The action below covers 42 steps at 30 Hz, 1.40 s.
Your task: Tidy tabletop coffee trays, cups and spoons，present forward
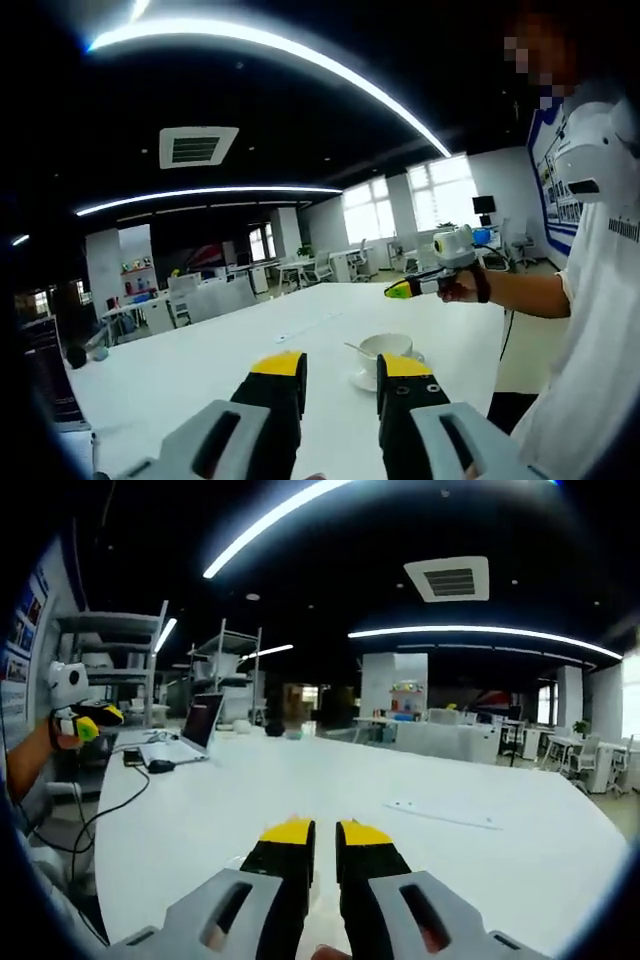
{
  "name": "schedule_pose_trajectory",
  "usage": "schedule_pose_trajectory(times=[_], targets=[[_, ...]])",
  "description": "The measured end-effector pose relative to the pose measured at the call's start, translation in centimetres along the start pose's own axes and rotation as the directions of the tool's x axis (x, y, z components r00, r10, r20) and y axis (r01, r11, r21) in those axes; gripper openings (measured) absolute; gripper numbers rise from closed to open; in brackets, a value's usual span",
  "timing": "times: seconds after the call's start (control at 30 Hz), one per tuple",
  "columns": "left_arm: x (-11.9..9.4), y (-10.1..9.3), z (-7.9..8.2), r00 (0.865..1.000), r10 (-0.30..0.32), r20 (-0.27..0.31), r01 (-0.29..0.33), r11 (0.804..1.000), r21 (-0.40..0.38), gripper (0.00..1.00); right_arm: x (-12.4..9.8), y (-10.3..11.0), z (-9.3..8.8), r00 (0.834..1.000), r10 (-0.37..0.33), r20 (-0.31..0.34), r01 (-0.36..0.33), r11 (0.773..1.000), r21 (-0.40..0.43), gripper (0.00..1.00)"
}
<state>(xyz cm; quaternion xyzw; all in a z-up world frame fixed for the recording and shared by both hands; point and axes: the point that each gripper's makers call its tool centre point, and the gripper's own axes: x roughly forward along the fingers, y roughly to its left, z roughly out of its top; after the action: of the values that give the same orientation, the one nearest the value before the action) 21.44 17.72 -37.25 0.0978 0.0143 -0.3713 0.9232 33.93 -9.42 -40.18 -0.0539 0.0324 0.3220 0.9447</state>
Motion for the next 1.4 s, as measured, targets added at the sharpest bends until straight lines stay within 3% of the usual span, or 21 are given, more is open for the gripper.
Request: schedule_pose_trajectory(times=[0.1,0.17,0.4,0.53,0.77,0.93,1.03,1.2,1.4], targets=[[0.0,0.3,-0.2,1.0,0.027,0.005,-0.027,1.0,0.0,0.29,-1.8,-2.1,0.2,0.998,-0.056,0.012,0.057,0.998,-0.013,0.1],[0.1,1.1,-0.5,0.997,0.08,0.003,-0.08,0.996,0.027,0.29,-2.9,-3.5,0.4,0.994,-0.094,0.048,0.095,0.995,-0.024,0.1],[1.2,1.4,-1.6,0.993,0.117,-0.007,-0.116,0.992,0.04,0.29,-6.4,-8.4,-1.6,0.974,-0.222,0.042,0.223,0.975,-0.006,0.11],[1.9,1.6,-2.6,0.989,0.147,-0.022,-0.145,0.987,0.064,0.29,-8.0,-9.9,-2.8,0.965,-0.261,0.028,0.261,0.965,-0.001,0.11],[2.6,1.8,-3.5,0.974,0.225,0.012,-0.225,0.973,0.049,0.29,-11.1,-9.9,-3.5,0.96,-0.28,0.034,0.279,0.96,0.021,0.14],[2.5,2.0,-3.5,0.962,0.267,0.052,-0.268,0.963,0.013,0.29,-13.8,-10.6,-3.0,0.94,-0.335,0.073,0.329,0.941,0.077,0.14],[1.9,2.4,-3.5,0.954,0.291,0.069,-0.291,0.957,-0.007,0.29,-15.2,-11.6,-2.7,0.914,-0.391,0.105,0.378,0.918,0.122,0.14],[1.2,2.8,-3.8,0.943,0.323,0.08,-0.321,0.946,-0.036,0.29,-16.8,-12.2,-3.1,0.895,-0.433,0.107,0.414,0.896,0.161,0.14],[0.7,3.0,-4.4,0.936,0.341,0.083,-0.336,0.939,-0.07,0.29,-17.4,-11.8,-3.4,0.889,-0.447,0.102,0.426,0.888,0.172,0.14]])
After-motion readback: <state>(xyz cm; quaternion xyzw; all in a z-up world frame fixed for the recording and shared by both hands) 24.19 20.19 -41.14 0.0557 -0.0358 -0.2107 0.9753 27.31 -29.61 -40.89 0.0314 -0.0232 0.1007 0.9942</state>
